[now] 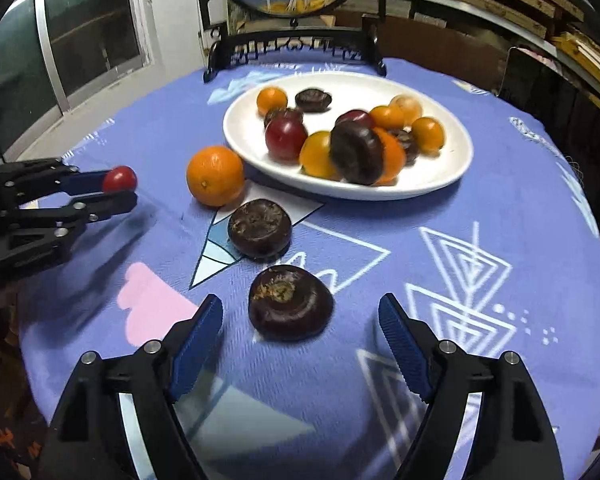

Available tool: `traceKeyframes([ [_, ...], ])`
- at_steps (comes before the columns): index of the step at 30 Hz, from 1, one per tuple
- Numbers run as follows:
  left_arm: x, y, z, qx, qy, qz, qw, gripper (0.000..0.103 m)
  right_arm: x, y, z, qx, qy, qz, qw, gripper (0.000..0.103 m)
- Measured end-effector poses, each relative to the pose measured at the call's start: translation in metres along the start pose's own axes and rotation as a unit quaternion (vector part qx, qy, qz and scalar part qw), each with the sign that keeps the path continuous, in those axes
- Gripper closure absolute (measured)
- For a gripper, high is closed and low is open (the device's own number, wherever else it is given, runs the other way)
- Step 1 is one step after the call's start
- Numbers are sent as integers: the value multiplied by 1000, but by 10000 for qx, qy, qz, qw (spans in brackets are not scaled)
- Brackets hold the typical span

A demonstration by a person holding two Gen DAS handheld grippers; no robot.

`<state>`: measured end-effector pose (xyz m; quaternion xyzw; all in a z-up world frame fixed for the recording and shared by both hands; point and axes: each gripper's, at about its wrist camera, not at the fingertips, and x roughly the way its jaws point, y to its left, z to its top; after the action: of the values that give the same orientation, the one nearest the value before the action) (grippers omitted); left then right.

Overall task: Organize fruits
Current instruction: 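Carry both fruits over the plate and open both grippers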

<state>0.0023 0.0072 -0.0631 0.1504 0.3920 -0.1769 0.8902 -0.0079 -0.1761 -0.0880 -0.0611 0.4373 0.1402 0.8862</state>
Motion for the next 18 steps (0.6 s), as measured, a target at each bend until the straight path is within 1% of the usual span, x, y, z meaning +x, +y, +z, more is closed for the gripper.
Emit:
traceKeyframes([
  [1, 0, 1, 0, 1, 4, -3, 10000, 75, 4, 1, 1, -2, 54, -17, 10000, 30],
  [2, 0, 2, 0, -4, 12, -5, 10000, 75, 8, 2, 2, -27, 144, -18, 9999, 53],
  [3, 0, 3, 0, -15, 15, 1, 10000, 75, 10, 3, 2, -69, 180, -13, 9998, 58],
  [8, 3, 3, 2, -46, 30, -25, 10000, 75, -1, 0, 0, -38, -15, -176, 9998, 58],
  [11, 1, -1, 4, -7, 1, -60, 10000, 75, -12, -2, -2, 28, -101, -76, 9999, 58],
  [14, -2, -5, 7, 52, -33, -74, 10000, 75, -14, -2, -4, -47, -48, -132, 9999, 58],
  [16, -5, -8, 15, 106, -51, -109, 9999, 75, -16, -3, -2, -81, -34, -159, 9998, 58],
  [18, -9, -10, 28, 165, -131, -49, 9998, 75, -26, -7, 8, -58, -220, -185, 9996, 58],
])
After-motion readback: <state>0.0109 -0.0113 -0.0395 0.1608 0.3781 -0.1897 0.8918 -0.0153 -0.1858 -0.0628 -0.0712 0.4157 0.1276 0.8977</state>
